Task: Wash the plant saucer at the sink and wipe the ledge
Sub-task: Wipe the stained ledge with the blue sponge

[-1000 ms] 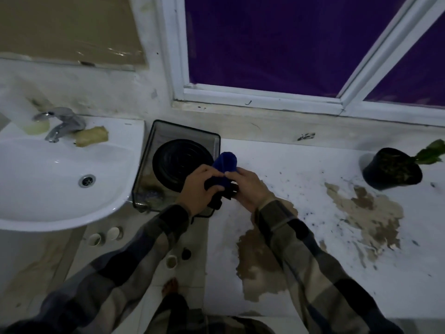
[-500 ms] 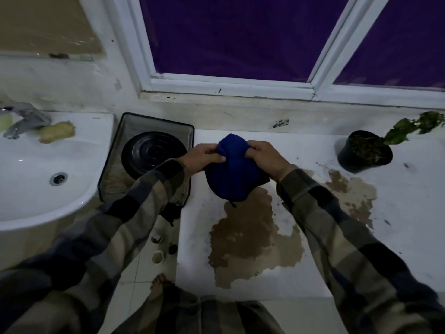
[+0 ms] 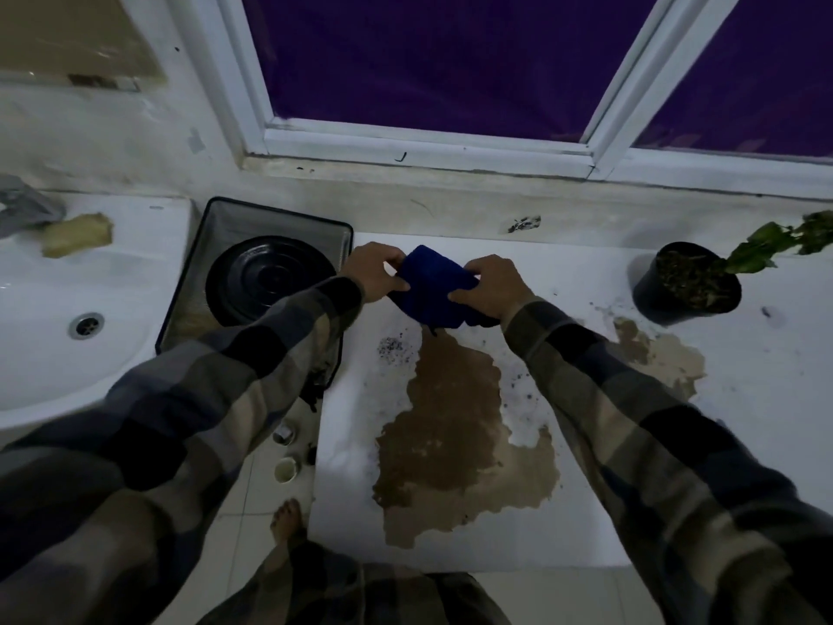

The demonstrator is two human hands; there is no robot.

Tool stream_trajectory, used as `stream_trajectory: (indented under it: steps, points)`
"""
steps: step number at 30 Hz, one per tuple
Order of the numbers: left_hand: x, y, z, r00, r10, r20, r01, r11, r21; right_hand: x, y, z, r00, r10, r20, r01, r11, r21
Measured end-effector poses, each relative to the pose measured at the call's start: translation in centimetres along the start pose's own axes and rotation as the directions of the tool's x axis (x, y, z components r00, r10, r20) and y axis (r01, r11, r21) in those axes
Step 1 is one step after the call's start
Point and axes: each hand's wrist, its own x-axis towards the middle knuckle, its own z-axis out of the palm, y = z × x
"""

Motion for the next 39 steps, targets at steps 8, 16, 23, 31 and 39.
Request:
stream_trajectory:
  steps: [8, 16, 23, 31, 39]
  points:
    - [1.9, -1.7, 3.5, 0.936, -0.006, -0.353, 0.019, 0.999, 0.032, 4.1, 0.7, 4.3, 0.922, -0.263, -0.282, 0.248, 0.965, -0.09]
    - [0.2, -7.3, 8.2, 0.991, -0.13, 0.032, 0.13, 0.992, 0.005, 6.0, 3.9, 13.5, 0.935, -0.246, 0.254, 0.253, 0.967, 0.006]
    - [-1.1, -8.2, 8.5, 0.987, -0.142, 0.072, 0.143, 0.99, -0.008, 5.5, 4.5, 16.5, 0.857, -0.367, 0.362, 0.461, 0.861, -0.217]
    - [-7.3, -8.0, 9.3, 0.985, -0.052, -0.164, 0.039, 0.996, -0.077, 2.1, 3.6, 19.2, 0.872, -0.263, 0.413, 0.429, 0.819, -0.381]
    - [-14.1, -11.8, 12.1, 0.939, -0.136, -0.316, 0.106, 0.988, -0.11, -4.5, 2.7, 20.7, 0.862, -0.234, 0.449, 0.413, 0.838, -0.356]
